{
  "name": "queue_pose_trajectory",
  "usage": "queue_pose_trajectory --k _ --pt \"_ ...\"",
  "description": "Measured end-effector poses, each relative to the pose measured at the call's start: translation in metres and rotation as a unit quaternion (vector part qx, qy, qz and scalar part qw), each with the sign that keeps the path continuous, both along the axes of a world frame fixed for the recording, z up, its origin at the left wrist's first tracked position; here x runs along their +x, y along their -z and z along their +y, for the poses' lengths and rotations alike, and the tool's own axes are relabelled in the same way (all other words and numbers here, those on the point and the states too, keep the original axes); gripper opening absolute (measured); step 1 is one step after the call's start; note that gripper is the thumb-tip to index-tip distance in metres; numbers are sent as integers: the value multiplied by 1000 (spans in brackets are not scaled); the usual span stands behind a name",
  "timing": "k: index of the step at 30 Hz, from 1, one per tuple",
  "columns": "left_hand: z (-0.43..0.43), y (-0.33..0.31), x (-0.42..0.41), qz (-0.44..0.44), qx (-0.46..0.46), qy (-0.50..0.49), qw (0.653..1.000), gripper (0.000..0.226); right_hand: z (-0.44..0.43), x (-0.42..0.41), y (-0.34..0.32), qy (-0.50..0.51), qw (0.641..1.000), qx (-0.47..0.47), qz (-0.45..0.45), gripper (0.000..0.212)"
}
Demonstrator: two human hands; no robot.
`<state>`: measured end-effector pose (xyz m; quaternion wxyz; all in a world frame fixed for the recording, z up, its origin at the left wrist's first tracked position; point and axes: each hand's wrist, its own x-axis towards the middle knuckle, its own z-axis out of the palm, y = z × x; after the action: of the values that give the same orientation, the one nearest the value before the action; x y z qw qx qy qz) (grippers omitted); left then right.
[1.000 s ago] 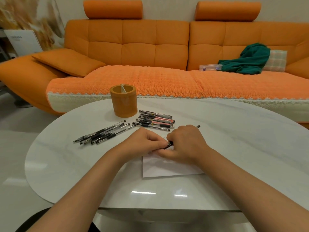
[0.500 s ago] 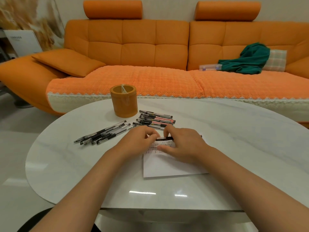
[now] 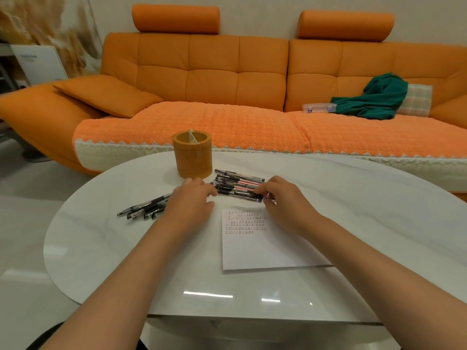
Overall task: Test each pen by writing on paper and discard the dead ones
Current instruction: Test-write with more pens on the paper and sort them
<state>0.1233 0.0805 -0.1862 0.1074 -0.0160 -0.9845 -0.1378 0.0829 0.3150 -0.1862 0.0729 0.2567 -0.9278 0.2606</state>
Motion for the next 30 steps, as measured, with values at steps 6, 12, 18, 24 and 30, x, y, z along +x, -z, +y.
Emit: queue_pose_trajectory --k 6,12,18,24,30 --pt "-31 0 5 -7 -51 -73 996 24 -38 -7 5 3 1000 -17 -1 28" --pt "-40 4 11 -13 -44 -69 997 25 -70 -15 14 -12 1000 1 5 29" --pt "-45 1 13 -41 -50 -88 994 28 -77 -27 14 -7 995 84 57 27" --pt "-49 -1 15 -48 -31 -73 996 27 -74 -33 10 20 990 117 72 26" --pt "-43 -8 15 -20 47 -37 998 24 -68 -32 6 23 991 113 72 26"
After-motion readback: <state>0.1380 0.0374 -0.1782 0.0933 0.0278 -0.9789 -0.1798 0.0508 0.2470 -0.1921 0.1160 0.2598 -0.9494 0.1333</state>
